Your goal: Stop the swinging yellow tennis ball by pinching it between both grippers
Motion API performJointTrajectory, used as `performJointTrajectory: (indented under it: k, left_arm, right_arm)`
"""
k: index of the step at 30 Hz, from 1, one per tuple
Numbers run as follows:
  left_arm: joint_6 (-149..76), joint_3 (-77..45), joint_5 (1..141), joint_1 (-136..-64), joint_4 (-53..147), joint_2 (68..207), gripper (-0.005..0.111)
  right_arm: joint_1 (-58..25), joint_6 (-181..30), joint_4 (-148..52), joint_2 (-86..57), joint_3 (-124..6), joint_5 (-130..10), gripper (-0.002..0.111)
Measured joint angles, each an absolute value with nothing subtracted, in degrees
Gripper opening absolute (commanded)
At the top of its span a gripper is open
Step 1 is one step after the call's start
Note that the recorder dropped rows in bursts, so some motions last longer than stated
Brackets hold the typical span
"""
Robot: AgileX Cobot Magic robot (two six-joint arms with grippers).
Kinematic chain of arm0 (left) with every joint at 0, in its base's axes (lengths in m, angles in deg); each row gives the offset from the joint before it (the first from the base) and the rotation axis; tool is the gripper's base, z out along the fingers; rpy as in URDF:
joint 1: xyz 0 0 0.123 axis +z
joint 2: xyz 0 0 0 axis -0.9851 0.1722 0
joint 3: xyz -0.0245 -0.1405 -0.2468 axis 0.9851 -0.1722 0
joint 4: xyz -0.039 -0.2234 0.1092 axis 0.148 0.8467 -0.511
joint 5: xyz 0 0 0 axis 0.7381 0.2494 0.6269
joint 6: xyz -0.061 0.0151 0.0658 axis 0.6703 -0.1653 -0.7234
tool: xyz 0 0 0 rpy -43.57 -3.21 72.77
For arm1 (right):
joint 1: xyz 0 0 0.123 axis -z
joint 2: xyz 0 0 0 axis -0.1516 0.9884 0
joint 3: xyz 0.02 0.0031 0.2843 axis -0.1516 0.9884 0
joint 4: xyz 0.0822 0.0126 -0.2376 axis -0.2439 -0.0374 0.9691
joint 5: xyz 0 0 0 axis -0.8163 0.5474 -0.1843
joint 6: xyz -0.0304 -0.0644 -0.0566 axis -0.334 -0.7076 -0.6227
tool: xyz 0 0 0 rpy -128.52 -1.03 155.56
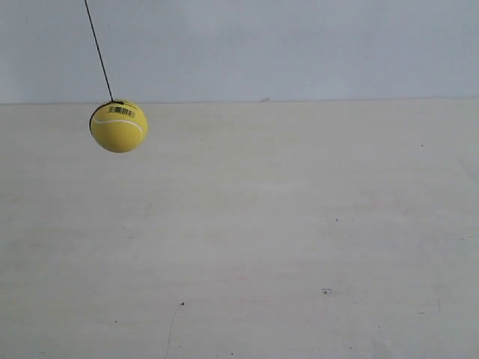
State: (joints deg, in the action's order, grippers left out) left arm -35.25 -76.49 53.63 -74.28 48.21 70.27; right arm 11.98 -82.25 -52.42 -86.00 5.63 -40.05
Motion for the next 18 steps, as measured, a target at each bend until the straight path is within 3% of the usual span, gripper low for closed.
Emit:
performJointTrajectory:
  k: [5,18]
  left_arm:
    - [-35.25,-76.49,53.63,-79.35,48.55,70.27,0.005]
    - [-35.25,-76.49,53.63,-79.35,49.0,70.27,0.005]
  right_arm:
    - [11.98,-82.25,-52.42,-86.0,5.63,-40.05,0.0]
    - [11.98,-82.25,-52.42,-86.0,5.63,-40.05,0.0]
